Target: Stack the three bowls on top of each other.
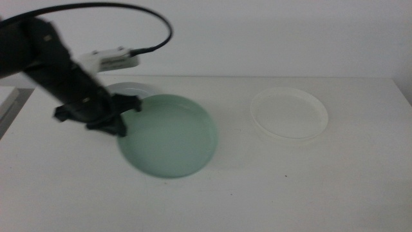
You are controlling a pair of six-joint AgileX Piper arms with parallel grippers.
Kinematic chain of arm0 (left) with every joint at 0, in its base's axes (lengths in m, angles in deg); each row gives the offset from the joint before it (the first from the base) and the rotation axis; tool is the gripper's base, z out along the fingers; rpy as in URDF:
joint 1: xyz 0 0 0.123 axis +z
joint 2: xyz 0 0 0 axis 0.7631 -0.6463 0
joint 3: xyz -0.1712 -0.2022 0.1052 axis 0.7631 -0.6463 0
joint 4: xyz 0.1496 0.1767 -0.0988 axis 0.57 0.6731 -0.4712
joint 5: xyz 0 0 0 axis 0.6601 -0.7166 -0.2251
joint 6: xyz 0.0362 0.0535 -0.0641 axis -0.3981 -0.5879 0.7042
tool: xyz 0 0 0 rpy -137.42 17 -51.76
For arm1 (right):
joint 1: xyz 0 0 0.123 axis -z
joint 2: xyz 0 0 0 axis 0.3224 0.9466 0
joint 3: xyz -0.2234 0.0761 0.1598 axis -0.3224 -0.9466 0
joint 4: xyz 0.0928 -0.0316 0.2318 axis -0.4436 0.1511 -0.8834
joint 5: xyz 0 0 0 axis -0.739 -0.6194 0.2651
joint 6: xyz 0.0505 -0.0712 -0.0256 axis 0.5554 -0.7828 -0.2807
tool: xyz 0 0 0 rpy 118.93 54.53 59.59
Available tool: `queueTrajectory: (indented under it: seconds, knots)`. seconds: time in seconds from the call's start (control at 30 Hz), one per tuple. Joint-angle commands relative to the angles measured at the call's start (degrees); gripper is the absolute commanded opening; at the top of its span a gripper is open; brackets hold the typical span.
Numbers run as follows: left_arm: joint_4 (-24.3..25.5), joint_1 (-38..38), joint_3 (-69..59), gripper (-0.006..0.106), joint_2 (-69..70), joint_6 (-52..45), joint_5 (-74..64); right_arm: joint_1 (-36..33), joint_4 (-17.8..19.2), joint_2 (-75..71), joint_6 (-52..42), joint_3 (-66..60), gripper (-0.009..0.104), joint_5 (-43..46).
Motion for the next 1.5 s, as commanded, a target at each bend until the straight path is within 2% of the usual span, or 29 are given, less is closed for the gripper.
queueTrajectory:
  seconds: [0.0, 0.33, 0.77, 0.9, 1.07, 1.23, 1.4, 1.47]
  knots:
    - [-0.40, -2.51, 5.42, -0.002, -3.73, 1.34, -2.06, 0.39, 0.41, -0.22, -0.10, -0.24, 0.093, 0.40]
    - [-2.58, -9.24, 17.07, -0.002, -16.71, 1.95, -2.76, 0.39, 0.41, -0.22, -0.10, -0.24, 0.093, 0.40]
    - [-4.02, -10.01, 17.70, -0.002, -23.56, 1.95, -1.12, 0.39, 0.41, -0.22, -0.10, -0.24, 0.093, 0.40]
    - [-4.02, -10.08, 17.70, 0.003, -23.65, 1.95, -0.49, 0.39, 0.41, -0.22, -0.10, -0.24, 0.093, 0.40]
    - [-4.13, -10.27, 17.70, 0.020, -23.65, 1.95, 0.16, 0.39, 0.41, -0.22, -0.10, -0.24, 0.093, 0.40]
    - [-4.73, -10.24, 17.70, 0.055, -22.99, -1.03, -1.49, 0.39, 0.41, -0.22, -0.10, -0.24, 0.093, 0.40]
    - [0.02, -9.24, 17.70, 0.094, -16.28, 0.59, -2.83, 0.39, 0.41, -0.22, -0.10, -0.24, 0.093, 0.40]
    - [4.75, -8.47, 17.70, 0.094, -11.92, 3.31, -3.09, 0.39, 0.41, -0.22, -0.10, -0.24, 0.093, 0.40]
